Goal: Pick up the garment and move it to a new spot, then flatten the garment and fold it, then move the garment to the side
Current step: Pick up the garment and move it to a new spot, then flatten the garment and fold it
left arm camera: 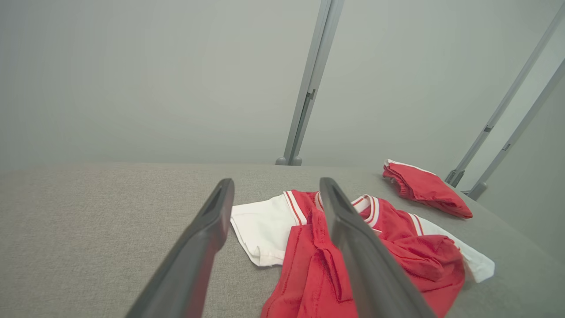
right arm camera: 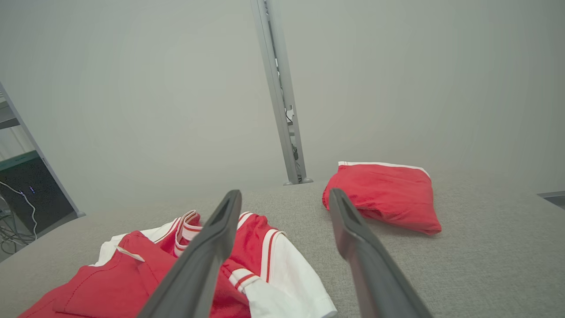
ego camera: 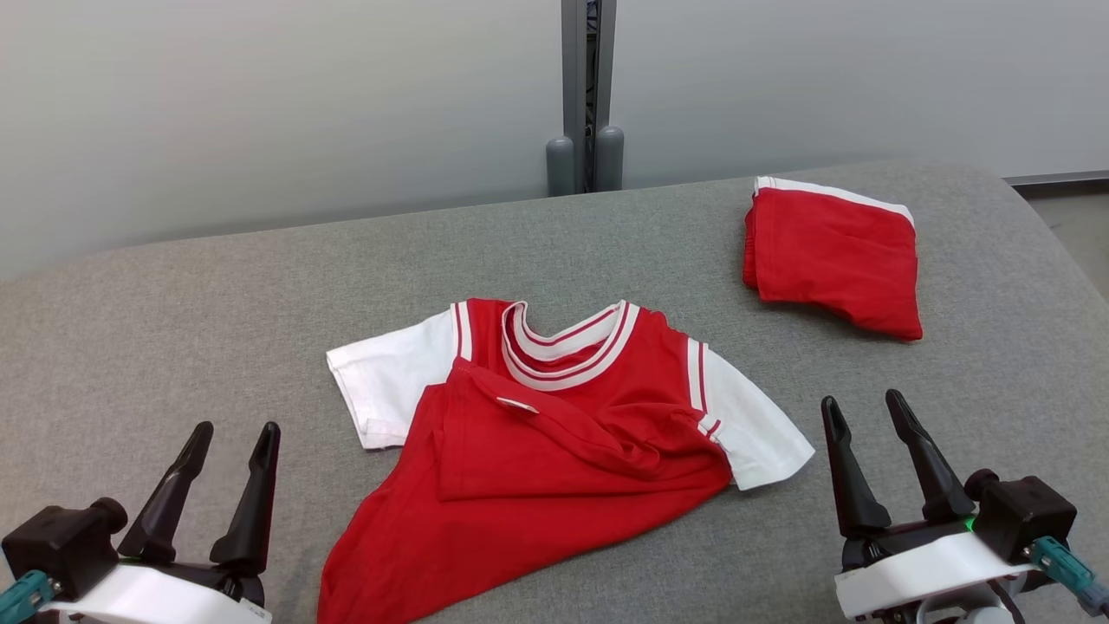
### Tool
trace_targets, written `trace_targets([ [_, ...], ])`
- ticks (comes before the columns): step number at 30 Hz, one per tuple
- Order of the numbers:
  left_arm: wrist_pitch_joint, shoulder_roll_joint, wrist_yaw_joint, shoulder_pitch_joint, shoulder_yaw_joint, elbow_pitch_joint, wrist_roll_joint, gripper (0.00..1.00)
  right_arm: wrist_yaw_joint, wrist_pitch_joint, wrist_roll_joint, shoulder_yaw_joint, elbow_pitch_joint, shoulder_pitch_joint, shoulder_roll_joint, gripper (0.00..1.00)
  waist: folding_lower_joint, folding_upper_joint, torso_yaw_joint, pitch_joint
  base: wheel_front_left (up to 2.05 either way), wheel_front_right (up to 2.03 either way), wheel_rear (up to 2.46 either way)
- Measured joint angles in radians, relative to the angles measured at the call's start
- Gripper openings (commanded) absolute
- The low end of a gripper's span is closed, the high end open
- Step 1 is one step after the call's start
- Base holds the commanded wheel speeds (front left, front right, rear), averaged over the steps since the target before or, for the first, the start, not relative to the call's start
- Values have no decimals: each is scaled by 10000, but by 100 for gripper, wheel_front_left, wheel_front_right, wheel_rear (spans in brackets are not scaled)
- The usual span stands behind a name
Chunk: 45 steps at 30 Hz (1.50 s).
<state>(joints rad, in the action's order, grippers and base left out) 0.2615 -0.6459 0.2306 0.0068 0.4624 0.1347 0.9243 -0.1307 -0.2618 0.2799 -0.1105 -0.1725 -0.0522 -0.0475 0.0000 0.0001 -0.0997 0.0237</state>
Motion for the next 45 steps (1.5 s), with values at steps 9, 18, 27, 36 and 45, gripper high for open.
trace_targets([
  [9,2,380,-290,181,-161,27,-472,100,0,0,-10,12,-29,-52,0,100,0,0,-49,-49,0,0,0],
  [18,-1066,529,-819,-905,709,-848,-725,100,-2,0,-59,-128,13,-242,0,100,0,0,-214,151,0,0,0],
  [27,-2660,709,-1751,-2819,1352,-2487,-581,100,-2,0,-84,-299,399,-446,0,100,0,0,-633,787,0,0,0],
  [36,-3929,972,-2696,-4143,1847,-3760,-322,100,0,0,23,-391,855,-428,-2,100,0,0,-1291,1415,0,0,0],
  [45,-4638,922,-3118,-5029,1998,-4939,-132,100,-2,0,138,-568,1225,-393,-4,100,0,0,-1794,1909,0,0,0],
])
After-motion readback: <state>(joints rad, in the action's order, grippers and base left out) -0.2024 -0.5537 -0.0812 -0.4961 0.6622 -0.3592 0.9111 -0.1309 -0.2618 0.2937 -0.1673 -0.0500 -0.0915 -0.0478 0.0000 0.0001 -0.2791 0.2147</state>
